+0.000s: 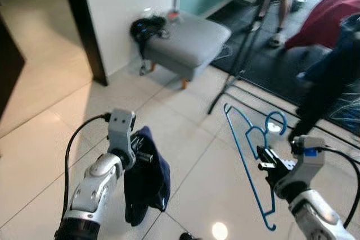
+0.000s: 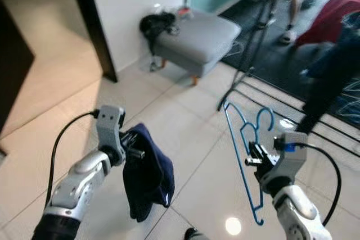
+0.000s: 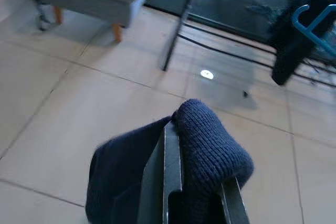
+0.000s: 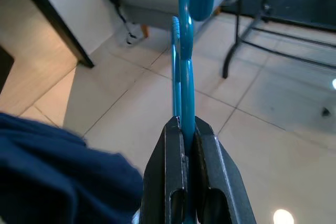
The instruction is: Hang hanger
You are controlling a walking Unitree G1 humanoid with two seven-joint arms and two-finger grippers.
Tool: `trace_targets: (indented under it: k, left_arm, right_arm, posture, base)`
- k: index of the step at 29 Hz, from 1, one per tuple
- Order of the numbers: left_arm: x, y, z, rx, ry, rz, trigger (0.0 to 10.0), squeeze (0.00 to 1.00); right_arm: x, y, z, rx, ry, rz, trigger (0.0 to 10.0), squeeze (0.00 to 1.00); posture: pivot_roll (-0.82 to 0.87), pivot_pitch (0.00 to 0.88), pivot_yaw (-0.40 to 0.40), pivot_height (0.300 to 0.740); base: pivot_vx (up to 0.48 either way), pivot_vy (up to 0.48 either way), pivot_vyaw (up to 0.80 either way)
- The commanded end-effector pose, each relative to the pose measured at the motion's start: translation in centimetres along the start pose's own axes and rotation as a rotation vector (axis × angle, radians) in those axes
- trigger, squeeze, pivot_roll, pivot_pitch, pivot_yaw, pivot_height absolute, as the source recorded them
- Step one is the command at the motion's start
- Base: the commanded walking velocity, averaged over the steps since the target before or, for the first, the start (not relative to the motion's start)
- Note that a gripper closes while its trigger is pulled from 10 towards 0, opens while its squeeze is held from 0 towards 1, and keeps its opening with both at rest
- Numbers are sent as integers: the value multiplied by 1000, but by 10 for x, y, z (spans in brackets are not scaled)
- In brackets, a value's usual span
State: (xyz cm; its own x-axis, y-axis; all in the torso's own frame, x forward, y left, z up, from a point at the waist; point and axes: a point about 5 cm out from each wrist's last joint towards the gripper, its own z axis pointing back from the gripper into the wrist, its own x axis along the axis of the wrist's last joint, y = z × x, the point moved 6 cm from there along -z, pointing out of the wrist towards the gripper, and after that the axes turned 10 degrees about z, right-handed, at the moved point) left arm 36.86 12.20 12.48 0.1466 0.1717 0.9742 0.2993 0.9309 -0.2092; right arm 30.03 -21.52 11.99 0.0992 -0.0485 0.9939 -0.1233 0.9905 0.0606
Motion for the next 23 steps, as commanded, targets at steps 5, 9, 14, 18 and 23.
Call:
trace_targets:
  k: [5, 9, 14, 18, 23]
  left_arm:
    - [36, -5, -11, -18, -95, -105, 10000, 0]
    - [97, -23, -24, -73, -245, -240, 10000, 0]
    - [124, -31, -29, -69, -302, -287, 10000, 0]
    - [132, -35, -30, -66, -319, -289, 10000, 0]
    - [139, -41, -32, -86, -339, -293, 10000, 0]
  right_arm:
    - [22, 14, 4, 146, -42, 62, 10000, 0]
    - [67, 35, 22, 424, -95, 248, 10000, 0]
    - [78, 43, 53, 626, -19, 372, 10000, 0]
    - [73, 47, 66, 686, 26, 412, 10000, 0]
    - [87, 54, 74, 720, -31, 346, 10000, 0]
  posture:
    - [-72, 180, -19, 740]
    - [-80, 175, -18, 740]
    - [-86, 176, -18, 740]
    - [-94, 181, -15, 740]
    - [-98, 186, -7, 740]
  base:
    - [0, 0, -620]
    - [0, 0, 0]
    - [0, 0, 0]
    - [0, 0, 0]
    - [0, 0, 0]
